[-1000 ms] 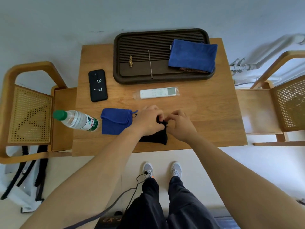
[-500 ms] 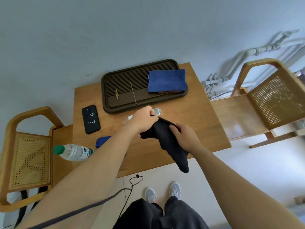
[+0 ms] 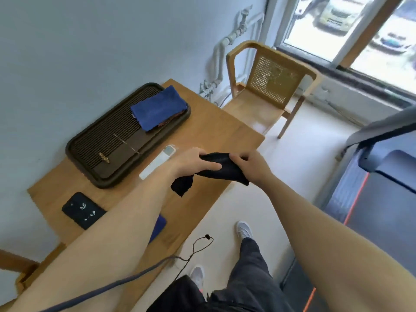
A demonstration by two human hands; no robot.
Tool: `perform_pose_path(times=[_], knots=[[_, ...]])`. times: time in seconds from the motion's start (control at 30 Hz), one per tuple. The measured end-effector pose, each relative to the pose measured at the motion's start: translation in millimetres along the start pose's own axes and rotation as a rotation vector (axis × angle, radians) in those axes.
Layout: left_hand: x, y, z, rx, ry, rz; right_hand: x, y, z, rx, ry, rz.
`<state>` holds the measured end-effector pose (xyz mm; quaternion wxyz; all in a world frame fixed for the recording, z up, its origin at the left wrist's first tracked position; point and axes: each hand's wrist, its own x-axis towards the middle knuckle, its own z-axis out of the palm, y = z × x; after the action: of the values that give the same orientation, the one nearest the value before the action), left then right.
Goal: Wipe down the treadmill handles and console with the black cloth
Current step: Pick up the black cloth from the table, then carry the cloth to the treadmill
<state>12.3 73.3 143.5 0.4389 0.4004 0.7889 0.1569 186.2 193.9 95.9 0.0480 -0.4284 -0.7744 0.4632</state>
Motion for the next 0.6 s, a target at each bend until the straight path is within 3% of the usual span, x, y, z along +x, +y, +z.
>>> perform_pose_path(times=[0.3,0.6], knots=[[-53.3,32.9,94.9,0.168,-0.284,0.128,-170.7,63.4,2.4,0.108,0.237,0.321],[-145.1,88.2,248.5,0.478,-0.426,0.286,-366.2,157.5,9.7,0.275,0.386,0.534]])
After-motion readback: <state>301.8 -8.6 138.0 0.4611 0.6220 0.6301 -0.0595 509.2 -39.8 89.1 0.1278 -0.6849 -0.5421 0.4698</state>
